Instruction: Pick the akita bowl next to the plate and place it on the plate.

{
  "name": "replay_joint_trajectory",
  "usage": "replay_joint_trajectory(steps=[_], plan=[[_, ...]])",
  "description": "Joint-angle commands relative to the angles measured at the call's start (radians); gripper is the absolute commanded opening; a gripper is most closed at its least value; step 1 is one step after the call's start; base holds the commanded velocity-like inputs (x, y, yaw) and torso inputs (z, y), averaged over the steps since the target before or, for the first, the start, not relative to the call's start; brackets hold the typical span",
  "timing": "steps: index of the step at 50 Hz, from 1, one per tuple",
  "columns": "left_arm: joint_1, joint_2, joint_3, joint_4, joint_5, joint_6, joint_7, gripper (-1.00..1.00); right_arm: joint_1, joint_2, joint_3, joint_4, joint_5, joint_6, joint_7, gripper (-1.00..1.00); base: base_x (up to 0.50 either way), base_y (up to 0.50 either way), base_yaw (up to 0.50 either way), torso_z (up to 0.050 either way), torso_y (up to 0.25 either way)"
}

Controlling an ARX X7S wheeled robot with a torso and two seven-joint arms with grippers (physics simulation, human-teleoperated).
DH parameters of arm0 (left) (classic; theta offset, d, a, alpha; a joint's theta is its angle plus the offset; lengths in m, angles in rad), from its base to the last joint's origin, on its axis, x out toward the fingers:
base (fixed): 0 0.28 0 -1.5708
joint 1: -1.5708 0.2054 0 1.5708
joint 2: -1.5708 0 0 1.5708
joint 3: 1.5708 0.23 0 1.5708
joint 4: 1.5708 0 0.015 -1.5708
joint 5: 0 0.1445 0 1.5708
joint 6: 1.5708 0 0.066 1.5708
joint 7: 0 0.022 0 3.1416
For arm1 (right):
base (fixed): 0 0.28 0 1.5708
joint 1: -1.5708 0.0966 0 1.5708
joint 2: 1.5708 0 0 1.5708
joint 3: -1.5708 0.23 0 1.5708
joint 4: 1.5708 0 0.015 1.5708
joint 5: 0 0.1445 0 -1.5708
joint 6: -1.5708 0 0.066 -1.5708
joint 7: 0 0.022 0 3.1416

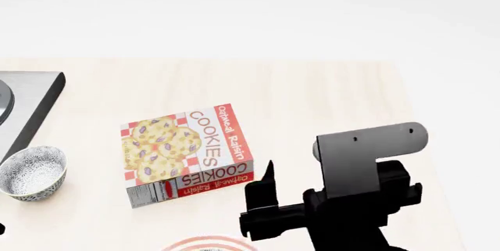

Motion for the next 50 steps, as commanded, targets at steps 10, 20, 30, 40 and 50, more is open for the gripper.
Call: replay_joint_trajectory(steps=[10, 20, 30, 40, 50], plan=[[0.001, -0.002, 0.004, 0.001, 0.001, 0.005, -0.004, 1.0, -0.266, 0.021, -0.014, -0.007, -0.352, -0.373, -0.041, 1.0, 0.0, 0.0, 0.0, 0.0, 0.0], [0.003, -0.004, 0.006, 0.012, 0.004, 0.005, -0.013, 1.0, -0.367, 0.024, 0.017, 0.02, -0.396, -0.502, -0.063, 1.0, 0.0, 0.0, 0.0, 0.0, 0.0], [0.005, 0.0, 0.007, 0.003, 0.013, 0.026, -0.007, 1.0, -0.436, 0.037, 0.033, 0.046, -0.459, -0.596, -0.068, 1.0, 0.0, 0.0, 0.0, 0.0, 0.0], [0.007, -0.002, 0.005, 0.012, 0.009, 0.025, -0.014, 1.0, -0.462, 0.032, 0.036, 0.077, -0.516, -0.676, -0.079, 1.0, 0.0, 0.0, 0.0, 0.0, 0.0], [0.007, -0.001, 0.009, 0.001, 0.012, 0.038, -0.004, 1.0, -0.497, 0.038, 0.055, 0.093, -0.594, -0.76, -0.055, 1.0, 0.0, 0.0, 0.0, 0.0, 0.0]])
